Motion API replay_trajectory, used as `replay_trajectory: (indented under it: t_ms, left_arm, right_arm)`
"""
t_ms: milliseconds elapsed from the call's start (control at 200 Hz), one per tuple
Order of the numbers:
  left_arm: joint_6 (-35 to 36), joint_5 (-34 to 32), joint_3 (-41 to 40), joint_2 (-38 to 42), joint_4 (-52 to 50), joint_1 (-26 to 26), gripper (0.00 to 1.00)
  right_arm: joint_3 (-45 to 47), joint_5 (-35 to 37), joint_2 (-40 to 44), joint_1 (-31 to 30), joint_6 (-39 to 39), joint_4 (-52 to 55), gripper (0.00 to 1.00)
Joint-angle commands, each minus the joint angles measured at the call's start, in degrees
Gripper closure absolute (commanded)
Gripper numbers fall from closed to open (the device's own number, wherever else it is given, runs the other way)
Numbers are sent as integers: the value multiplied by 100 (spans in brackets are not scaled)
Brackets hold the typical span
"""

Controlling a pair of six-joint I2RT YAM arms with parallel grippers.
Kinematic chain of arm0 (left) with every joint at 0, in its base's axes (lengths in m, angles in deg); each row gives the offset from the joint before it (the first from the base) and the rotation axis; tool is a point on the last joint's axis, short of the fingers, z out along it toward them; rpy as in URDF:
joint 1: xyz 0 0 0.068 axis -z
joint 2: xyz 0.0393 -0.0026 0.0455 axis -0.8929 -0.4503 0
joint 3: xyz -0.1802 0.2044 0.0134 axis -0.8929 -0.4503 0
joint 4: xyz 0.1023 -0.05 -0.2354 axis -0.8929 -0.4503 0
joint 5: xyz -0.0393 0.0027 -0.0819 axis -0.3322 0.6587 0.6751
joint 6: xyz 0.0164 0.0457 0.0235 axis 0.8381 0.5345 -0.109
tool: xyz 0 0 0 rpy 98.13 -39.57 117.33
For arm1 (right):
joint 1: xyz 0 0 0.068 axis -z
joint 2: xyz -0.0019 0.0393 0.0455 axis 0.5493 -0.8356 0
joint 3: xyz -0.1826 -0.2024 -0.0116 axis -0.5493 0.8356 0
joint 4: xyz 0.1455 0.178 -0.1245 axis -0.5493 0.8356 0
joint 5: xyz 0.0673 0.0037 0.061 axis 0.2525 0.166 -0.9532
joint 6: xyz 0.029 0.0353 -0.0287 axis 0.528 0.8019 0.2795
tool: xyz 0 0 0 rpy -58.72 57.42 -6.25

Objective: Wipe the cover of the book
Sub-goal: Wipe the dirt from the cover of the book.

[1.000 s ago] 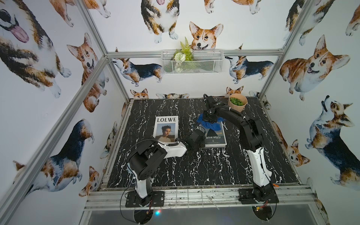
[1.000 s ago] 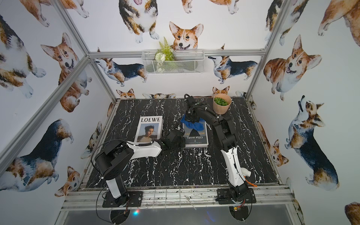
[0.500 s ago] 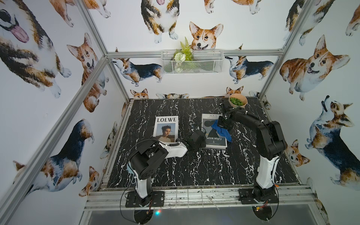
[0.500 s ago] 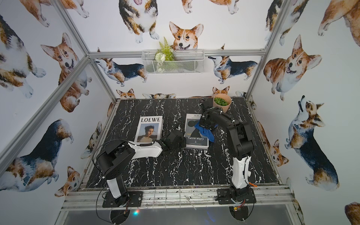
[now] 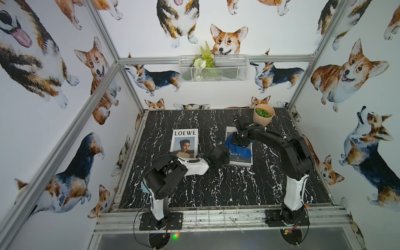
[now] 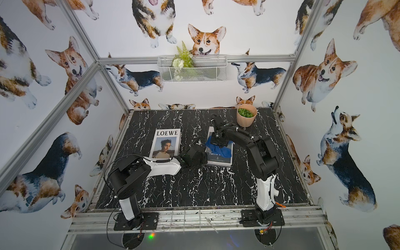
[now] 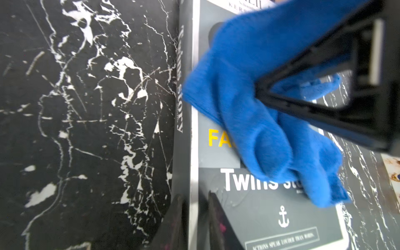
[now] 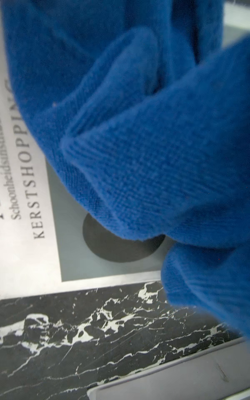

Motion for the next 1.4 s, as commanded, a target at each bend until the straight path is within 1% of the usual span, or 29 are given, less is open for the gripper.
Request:
replay_trajectory:
  t_ms: [0, 115, 280, 340, 485, 646, 816, 971, 1086, 1181, 1276, 1321, 1391]
  left_arm:
    - [-75, 312, -82, -95, -1096, 37, 76]
    - [-103, 299, -109, -100, -1079, 44, 76]
    - [-112, 303, -97, -104, -1074, 51, 76]
    - [-112, 303, -92, -105, -1069, 47, 76]
    - [-112, 314, -73, -82, -1086, 58, 76]
    - [-112, 318, -65, -66, -1120, 54, 76]
    - [-117, 303, -91, -59, -1121, 53, 76]
    - [-112, 312, -104, -60, -1125, 52, 76]
    - [-116, 312, -109, -71, -1113, 55, 76]
    - [-120, 321, -117, -75, -1099, 55, 76]
    - [-136, 321, -109, -84, -1086, 55, 76]
    - [-143, 321, -113, -83, -1093, 61, 76]
    - [-147, 312, -109, -77, -1094, 51, 76]
  right_arm:
    - [350, 400, 417, 185, 40, 749, 100]
    - [697, 544, 923, 267, 45, 863, 100]
    - [1275, 317, 1319, 70, 389, 605, 100]
    - [1309, 202, 1205, -104, 499, 475, 100]
    - [977, -134, 533, -559, 614, 320, 100]
    - [835, -420, 251, -691, 740, 89, 100]
    - [1152, -50, 604, -613, 552, 385, 100]
    - [1886, 173, 1297, -184, 508, 510, 100]
    - [2114, 379, 1752, 6, 451, 676, 100]
    - [2192, 166, 1838, -8, 550, 601, 100]
    - [2164, -18, 1709, -246, 701, 345, 100]
    - [1992, -22, 1477, -487, 766, 349, 100]
    - [1786, -147, 1195, -705, 832, 264, 100]
